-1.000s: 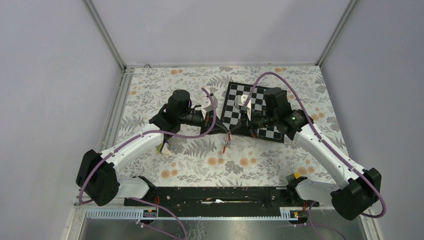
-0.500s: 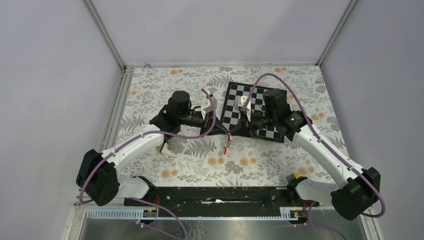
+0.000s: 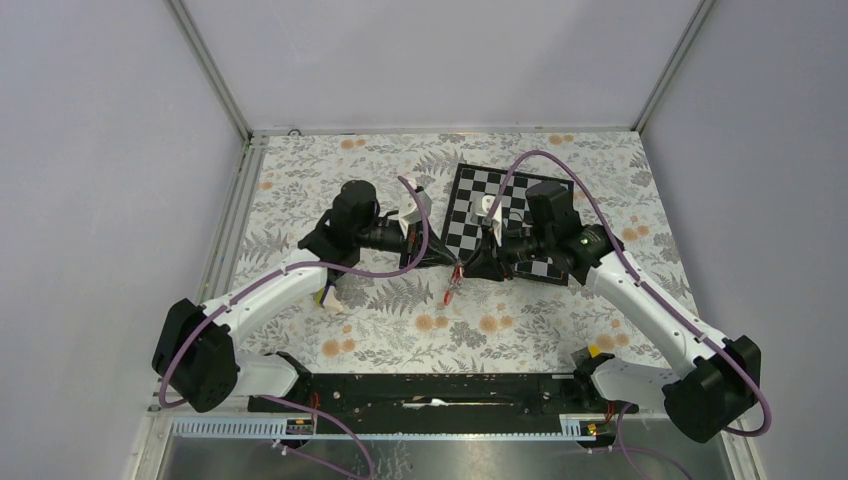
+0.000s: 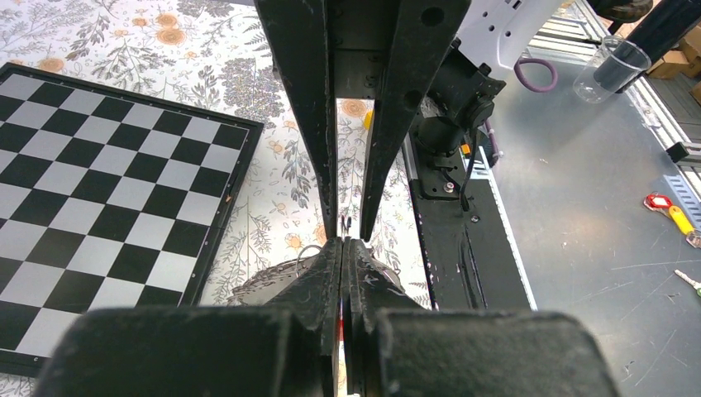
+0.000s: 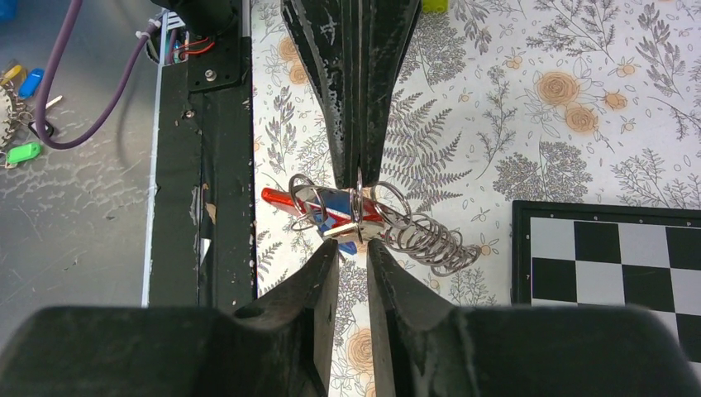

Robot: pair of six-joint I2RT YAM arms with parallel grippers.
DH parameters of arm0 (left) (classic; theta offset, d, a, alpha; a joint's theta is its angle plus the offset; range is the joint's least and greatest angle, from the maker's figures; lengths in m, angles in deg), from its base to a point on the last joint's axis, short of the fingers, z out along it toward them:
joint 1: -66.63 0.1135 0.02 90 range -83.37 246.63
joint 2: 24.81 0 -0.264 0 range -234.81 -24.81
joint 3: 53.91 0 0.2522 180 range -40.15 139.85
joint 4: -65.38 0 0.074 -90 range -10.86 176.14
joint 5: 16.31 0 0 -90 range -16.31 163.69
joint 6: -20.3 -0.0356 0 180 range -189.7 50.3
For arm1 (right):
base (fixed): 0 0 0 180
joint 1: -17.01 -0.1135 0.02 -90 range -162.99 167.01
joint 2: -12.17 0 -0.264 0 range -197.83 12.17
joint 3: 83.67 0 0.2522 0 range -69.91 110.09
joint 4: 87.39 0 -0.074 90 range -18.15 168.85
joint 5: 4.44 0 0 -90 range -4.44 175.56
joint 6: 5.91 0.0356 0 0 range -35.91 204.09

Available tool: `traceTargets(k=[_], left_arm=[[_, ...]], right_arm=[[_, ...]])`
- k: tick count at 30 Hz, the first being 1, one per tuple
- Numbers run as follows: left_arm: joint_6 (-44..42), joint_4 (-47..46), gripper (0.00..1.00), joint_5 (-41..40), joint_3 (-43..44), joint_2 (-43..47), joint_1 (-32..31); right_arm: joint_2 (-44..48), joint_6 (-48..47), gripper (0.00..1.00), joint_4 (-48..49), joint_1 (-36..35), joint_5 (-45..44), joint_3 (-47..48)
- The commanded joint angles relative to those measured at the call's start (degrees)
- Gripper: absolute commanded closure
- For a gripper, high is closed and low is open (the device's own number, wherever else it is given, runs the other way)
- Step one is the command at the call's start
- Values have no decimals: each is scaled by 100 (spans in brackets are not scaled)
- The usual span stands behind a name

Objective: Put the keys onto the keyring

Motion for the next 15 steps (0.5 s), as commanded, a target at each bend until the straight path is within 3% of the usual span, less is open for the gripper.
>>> traceTargets(k=[1,10,15], left_arm=[[16,-471,100,186,-78,181,37],[16,-497,100,227,-68,154,42],[186,-514,100,259,-63,160,41]], right_arm=[[226,-33,73,-29,25,-105,270],[165,-10,73,-66,25,-39,370],[63,-14,84,-4,25,-10,267]])
